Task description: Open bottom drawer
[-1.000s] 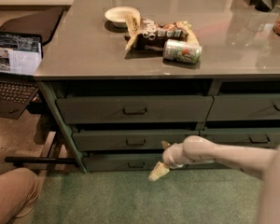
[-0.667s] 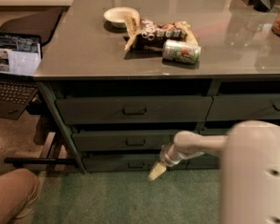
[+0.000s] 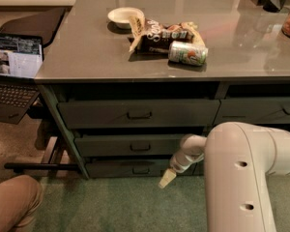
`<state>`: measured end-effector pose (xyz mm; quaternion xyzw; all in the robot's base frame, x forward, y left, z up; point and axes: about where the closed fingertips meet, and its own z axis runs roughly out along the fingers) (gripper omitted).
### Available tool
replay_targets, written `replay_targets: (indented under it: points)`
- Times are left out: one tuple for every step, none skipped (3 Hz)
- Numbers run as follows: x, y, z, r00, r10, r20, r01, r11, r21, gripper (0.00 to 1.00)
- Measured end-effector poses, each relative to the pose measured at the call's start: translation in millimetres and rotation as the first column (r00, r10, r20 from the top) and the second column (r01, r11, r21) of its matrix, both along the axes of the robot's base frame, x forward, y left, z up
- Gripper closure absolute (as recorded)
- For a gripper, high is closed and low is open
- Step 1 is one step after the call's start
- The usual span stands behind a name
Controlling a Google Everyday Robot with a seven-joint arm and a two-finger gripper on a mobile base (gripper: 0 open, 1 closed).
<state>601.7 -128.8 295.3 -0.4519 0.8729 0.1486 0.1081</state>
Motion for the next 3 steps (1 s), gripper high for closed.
replay_targets:
  points:
    - [-1, 6, -8, 0.9995, 0.032, -0.005, -0.032, 0.999, 0.003, 0.0]
    - [-4, 10, -23, 0.9969, 0.075, -0.023, -0.075, 0.997, 0.012, 0.0]
    - [-4, 13, -38, 0.9927, 0.118, -0.027, -0.117, 0.993, 0.028, 0.0]
